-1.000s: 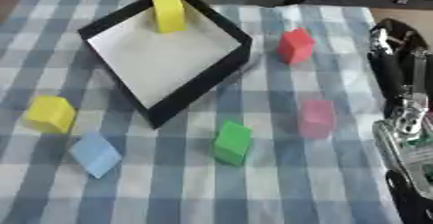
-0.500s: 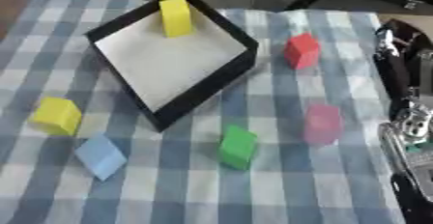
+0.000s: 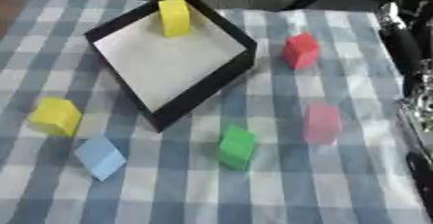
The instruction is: Pick up objects on the table and place them in the box.
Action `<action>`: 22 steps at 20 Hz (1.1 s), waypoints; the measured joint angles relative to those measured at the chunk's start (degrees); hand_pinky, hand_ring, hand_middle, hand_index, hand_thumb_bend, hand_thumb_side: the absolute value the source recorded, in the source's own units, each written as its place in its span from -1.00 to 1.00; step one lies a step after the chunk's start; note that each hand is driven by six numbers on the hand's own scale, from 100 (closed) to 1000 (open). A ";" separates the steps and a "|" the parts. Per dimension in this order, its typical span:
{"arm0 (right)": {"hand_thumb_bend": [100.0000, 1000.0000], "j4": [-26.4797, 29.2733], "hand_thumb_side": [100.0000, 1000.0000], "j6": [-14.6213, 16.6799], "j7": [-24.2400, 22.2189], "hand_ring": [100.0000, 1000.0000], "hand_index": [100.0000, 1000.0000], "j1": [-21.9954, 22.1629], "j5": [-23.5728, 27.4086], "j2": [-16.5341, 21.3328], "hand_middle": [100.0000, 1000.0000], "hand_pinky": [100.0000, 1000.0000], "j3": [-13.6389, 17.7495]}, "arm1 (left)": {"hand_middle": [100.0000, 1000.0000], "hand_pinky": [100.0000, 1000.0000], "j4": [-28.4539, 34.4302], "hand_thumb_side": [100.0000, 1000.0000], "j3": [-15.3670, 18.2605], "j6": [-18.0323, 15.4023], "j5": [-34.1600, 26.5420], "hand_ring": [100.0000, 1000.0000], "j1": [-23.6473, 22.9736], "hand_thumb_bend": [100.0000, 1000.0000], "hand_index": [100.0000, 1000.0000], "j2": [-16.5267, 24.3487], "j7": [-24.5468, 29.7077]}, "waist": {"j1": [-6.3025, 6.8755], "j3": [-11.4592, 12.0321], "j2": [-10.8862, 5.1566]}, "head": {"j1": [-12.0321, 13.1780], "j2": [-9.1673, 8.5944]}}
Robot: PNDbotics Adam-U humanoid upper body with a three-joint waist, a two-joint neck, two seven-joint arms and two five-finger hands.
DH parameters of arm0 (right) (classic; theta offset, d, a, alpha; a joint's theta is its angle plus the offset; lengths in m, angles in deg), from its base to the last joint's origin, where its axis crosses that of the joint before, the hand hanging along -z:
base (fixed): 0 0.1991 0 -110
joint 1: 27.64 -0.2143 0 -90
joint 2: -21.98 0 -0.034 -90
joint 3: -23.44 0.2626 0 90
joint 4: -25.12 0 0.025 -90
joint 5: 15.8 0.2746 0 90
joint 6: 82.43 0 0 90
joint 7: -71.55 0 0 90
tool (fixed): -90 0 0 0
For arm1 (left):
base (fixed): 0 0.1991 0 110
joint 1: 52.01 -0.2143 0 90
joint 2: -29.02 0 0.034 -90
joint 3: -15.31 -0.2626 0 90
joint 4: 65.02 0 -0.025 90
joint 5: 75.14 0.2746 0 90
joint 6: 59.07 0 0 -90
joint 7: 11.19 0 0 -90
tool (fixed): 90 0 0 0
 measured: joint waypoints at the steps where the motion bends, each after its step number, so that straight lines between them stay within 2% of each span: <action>1: -1.00 -1.11 0.10 -0.50 -0.84 0.62 0.60 -1.40 -0.16 1.36 0.54 0.70 -0.41 | 0.61 0.45 -0.07 0.32 0.00 0.01 0.03 0.39 -0.07 -0.24 0.70 0.19 0.01 | 0.00 0.00 -0.19 | -0.01 0.02; 7: -1.00 -10.75 0.13 -2.19 -7.15 0.63 0.62 -9.31 -2.06 7.35 0.55 0.71 -3.59 | 0.61 0.45 -0.09 0.32 -0.23 0.04 0.06 0.39 -0.41 -0.24 0.70 0.32 0.06 | -0.53 0.13 -0.81 | -0.14 0.05; 11: -1.00 -18.97 0.14 -1.19 -12.33 0.65 0.64 -14.59 -5.72 8.94 0.57 0.72 -5.88 | 0.61 0.45 -0.10 0.33 -0.35 0.20 0.08 0.39 -0.43 -0.25 0.70 0.32 0.27 | -0.67 0.39 -0.95 | -0.26 0.06; 15: -0.96 -26.68 0.14 1.84 -19.08 0.69 0.69 -19.21 -12.00 9.07 0.61 0.76 -7.66 | 0.61 0.45 -0.12 0.33 -0.65 0.28 0.14 0.39 -0.47 -0.25 0.70 0.32 0.41 | -0.67 0.44 -0.95 | -0.31 0.06; 19: -0.92 -31.79 0.10 6.99 -29.58 0.73 0.73 -23.01 -21.91 9.26 0.64 0.79 -8.86 | 0.61 0.45 -0.16 0.34 -0.68 0.33 0.21 0.39 -0.56 -0.25 0.70 0.42 0.60 | -0.89 0.47 -0.95 | -0.36 0.08; 22: -0.90 -33.65 0.03 10.98 -37.84 0.73 0.74 -24.67 -28.17 9.27 0.65 0.80 -8.82 | 0.61 0.45 -0.26 0.33 -0.69 0.33 0.22 0.39 -0.56 -0.25 0.70 0.78 0.68 | -1.04 0.51 -0.95 | -0.43 0.23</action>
